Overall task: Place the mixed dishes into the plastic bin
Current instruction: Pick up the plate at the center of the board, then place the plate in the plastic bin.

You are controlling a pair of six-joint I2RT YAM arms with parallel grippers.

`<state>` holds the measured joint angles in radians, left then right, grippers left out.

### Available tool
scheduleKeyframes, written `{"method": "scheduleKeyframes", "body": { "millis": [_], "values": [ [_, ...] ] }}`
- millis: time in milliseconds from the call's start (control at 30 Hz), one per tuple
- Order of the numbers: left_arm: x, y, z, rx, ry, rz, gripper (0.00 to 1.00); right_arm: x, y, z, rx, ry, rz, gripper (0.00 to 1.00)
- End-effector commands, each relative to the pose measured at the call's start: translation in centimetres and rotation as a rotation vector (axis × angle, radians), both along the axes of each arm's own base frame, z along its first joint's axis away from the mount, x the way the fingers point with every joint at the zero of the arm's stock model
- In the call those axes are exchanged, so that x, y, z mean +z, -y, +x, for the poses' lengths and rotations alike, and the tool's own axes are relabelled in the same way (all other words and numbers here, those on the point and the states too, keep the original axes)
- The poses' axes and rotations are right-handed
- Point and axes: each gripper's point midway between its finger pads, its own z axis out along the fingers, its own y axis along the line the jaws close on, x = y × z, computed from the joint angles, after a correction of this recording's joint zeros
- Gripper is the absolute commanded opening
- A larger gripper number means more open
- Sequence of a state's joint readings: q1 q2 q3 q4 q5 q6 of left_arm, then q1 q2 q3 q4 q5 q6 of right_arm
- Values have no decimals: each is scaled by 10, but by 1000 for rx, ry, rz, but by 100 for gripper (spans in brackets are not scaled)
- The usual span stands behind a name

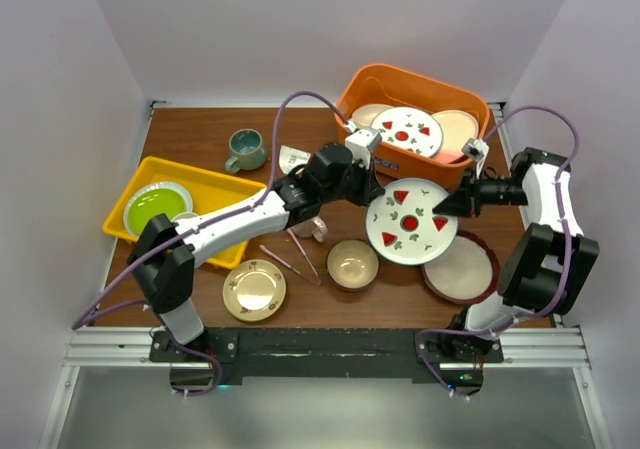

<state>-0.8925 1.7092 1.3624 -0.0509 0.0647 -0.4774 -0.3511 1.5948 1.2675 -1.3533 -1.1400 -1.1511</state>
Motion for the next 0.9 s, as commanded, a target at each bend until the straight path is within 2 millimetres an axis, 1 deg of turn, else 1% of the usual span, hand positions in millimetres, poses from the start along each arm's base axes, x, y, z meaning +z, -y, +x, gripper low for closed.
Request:
{"method": "scheduleKeyframes", "body": {
  "millis": [0,67,100,133,167,200,233,267,300,333,367,400,433,467,500,533,567,600,633,667,700,733,767,800,833,867],
  "values": [
    [106,10,-7,-27,144,-269,0,55,-16,-9,-24,43,84,0],
    [115,5,-6,-26,170,-273,0,69,-17,-7,-32,74,91,0],
    [119,3,-6,-29,181,-277,2,77,-18,-7,-42,77,104,0],
    [127,-4,-5,-24,203,-277,9,86,-19,-5,-43,98,108,0],
    [132,-8,-4,-17,217,-276,24,92,-19,-5,-50,97,115,0],
    [136,-15,1,-2,236,-270,31,98,-20,-4,-52,107,122,0],
    [147,-23,-1,2,271,-266,38,107,-20,-2,-54,126,119,0],
    [154,-31,0,13,294,-263,51,113,-20,-1,-62,119,129,0],
    [159,-40,5,43,318,-253,58,121,-19,3,-67,135,132,0],
    [170,-53,4,59,363,-238,63,126,-18,8,-71,153,131,0],
    [176,-61,5,80,385,-230,72,131,-18,11,-91,125,148,0],
    [183,-72,9,112,409,-219,76,136,-16,15,-103,127,149,0],
    [193,-87,8,143,448,-201,79,142,-12,28,-110,188,131,0],
    [198,-95,8,164,466,-190,84,148,-12,31,-149,137,155,0],
    [205,-105,11,200,490,-182,85,150,-10,37,-169,138,156,0],
    [202,-118,6,208,497,-137,86,161,-5,51,-184,238,127,0],
    [204,-124,4,219,506,-125,88,169,-4,55,-234,185,162,0],
    [203,-133,4,245,515,-107,89,170,-3,60,-261,185,173,0],
    [203,-143,-3,252,525,-90,89,187,2,76,-269,309,165,0],
    [200,-149,-5,258,528,-79,90,199,0,76,-323,252,221,0],
    [189,-154,-7,264,520,-57,91,203,1,81,-341,263,234,0],
    [193,-163,-15,270,528,-60,91,214,4,88,-351,317,235,0],
    [190,-168,-18,277,525,-55,92,214,7,96,-386,282,252,0],
    [181,-176,-24,279,517,-43,92,222,9,101,-401,296,254,0],
    [176,-180,-27,286,507,-43,92,226,11,108,-412,313,259,0],
    [171,-185,-30,293,499,-39,93,229,12,112,-434,293,278,0]
  ]
}}
